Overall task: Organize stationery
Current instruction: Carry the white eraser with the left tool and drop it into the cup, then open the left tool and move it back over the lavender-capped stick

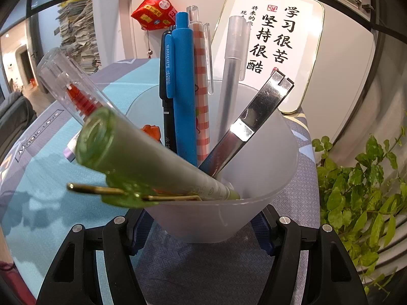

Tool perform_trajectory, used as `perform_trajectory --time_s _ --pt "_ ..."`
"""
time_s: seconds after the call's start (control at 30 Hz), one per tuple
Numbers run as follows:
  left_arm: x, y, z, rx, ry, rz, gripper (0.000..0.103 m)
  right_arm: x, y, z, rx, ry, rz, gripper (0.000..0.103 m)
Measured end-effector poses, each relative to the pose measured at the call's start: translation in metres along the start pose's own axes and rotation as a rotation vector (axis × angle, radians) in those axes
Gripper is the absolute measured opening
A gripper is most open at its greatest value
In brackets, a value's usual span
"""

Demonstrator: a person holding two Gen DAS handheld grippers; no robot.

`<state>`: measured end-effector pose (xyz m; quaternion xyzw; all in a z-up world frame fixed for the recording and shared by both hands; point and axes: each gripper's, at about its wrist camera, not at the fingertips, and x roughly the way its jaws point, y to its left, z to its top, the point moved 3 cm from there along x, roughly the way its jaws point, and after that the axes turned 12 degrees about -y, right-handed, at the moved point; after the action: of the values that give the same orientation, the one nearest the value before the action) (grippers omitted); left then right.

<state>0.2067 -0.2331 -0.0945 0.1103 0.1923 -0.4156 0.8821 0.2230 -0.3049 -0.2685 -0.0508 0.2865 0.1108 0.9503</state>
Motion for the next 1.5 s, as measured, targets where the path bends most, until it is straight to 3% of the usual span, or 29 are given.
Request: perform_trajectory --time_s 0.17,0.8,1.27,1.5 --pt "0.021 -0.002 -0.001 -0.018 0.050 -0.028 0.014 0.000 0.000 0.000 0.001 0.000 0.001 0.069" --pt "0.058 -0.001 -0.021 -0.037 0.187 -0.008 0.015 0.000 0.001 0.000 0.002 0.000 0.001 0.069" --pt "0.049 0.007 -0.020 -0.066 0.176 0.000 0.016 -0.001 0.003 0.000 0.004 -0.001 0.001 0.069" --pt "0.024 0.018 -0.015 -0.079 0.120 0.037 0.016 -0.001 0.003 0.000 0.004 -0.001 0.001 0.069"
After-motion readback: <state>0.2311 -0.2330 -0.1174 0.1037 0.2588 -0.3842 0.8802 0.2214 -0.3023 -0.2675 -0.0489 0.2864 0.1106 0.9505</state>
